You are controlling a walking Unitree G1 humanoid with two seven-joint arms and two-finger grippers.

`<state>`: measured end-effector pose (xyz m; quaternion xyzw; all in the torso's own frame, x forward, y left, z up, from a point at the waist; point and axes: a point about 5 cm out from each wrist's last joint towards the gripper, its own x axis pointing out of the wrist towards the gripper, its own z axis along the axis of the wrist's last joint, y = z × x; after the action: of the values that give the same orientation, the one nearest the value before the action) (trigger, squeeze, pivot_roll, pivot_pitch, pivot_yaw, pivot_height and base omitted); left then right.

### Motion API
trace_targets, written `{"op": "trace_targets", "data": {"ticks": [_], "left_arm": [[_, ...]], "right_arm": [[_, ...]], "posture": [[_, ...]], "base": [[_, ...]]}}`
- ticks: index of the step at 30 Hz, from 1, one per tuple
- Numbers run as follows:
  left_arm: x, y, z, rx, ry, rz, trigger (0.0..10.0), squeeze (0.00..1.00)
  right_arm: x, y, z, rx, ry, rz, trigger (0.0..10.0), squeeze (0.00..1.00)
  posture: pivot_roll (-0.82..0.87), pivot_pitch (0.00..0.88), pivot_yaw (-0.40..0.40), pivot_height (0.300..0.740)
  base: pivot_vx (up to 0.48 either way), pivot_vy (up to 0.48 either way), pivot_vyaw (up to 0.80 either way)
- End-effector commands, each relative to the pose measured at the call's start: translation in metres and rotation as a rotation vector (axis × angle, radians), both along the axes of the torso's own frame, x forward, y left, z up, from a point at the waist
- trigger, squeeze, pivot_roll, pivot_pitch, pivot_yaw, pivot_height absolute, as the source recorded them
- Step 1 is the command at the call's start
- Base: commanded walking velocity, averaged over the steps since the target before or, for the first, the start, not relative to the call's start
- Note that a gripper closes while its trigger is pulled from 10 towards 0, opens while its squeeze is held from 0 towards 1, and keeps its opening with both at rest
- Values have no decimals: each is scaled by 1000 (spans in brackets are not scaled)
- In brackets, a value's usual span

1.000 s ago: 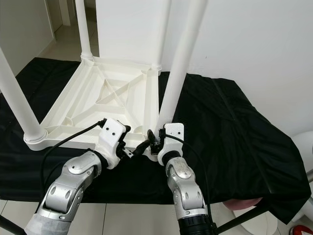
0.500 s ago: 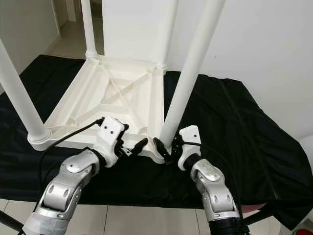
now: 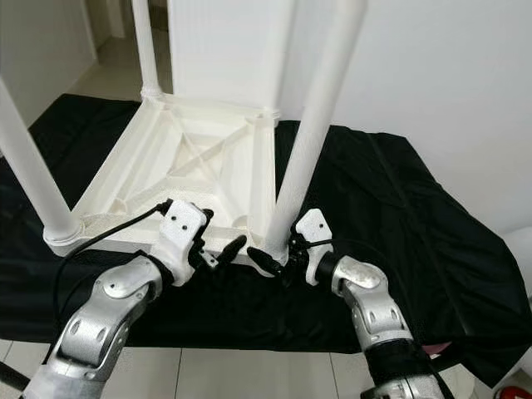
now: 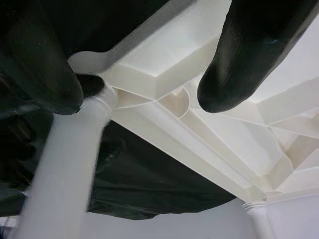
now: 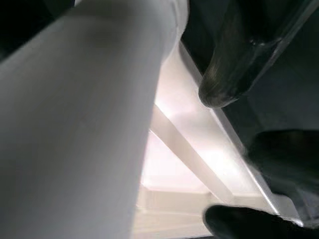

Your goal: Building children table

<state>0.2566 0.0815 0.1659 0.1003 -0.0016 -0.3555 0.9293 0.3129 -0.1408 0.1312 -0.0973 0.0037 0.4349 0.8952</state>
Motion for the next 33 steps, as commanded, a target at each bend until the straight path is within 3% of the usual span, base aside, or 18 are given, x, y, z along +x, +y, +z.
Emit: {"op": "trace_targets", "data": {"ticks": [1, 5, 6, 8, 9, 17, 21, 23, 25, 26, 28, 33], "left_arm": [[-11, -8, -3, 16, 45, -181, 10000, 0], [-16, -4, -6, 36, 63, -192, 10000, 0], [-17, -4, -6, 38, 65, -193, 10000, 0], [-17, -4, -6, 38, 65, -193, 10000, 0], [-18, -3, -5, 37, 67, -193, 10000, 0], [-22, -3, -4, 31, 75, -197, 10000, 0], [-22, -5, -5, 30, 83, -212, 10000, 0], [-22, -5, -5, 30, 83, -212, 10000, 0], [-22, -7, -5, 27, 87, -216, 10000, 0], [-22, -7, -5, 27, 87, -216, 10000, 0], [-21, -7, -6, 26, 89, -218, 10000, 0], [-20, -8, -4, 20, 89, -221, 10000, 0]], "right_arm": [[3, 1, -5, -24, 13, -5, 10000, 0], [7, 6, -14, -5, 45, -3, 9804, 0], [7, 9, -17, 10, 54, 4, 6000, 0], [7, 9, -17, 10, 54, 4, 6000, 0], [6, 13, -21, 29, 66, 15, 0, 0], [6, 22, -26, 128, 82, -4, 0, 0], [6, 19, -23, 189, 46, -161, 0, 0], [6, 19, -23, 189, 46, -161, 0, 0], [5, 17, -21, 220, 58, -273, 0, 0], [5, 17, -21, 220, 58, -273, 0, 0], [1, 17, -17, 249, 42, -379, 0, 0], [-8, 21, -12, 279, 26, -502, 0, 0]], "posture": [[38, 0, -133, 740], [52, 0, -145, 740], [57, 0, -148, 740], [57, 0, -148, 740], [57, 0, -148, 740], [61, 0, -149, 740], [49, 0, -146, 740], [49, 0, -146, 740], [42, 0, -143, 740], [42, 0, -143, 740], [35, 0, -141, 740], [25, 0, -133, 740]], "base": [[0, 0, 0], [0, 0, 0], [0, 0, 0], [0, 0, 0], [0, 0, 0], [0, 0, 0], [0, 0, 0], [0, 0, 0], [0, 0, 0], [0, 0, 0], [0, 0, 0], [0, 0, 0]]}}
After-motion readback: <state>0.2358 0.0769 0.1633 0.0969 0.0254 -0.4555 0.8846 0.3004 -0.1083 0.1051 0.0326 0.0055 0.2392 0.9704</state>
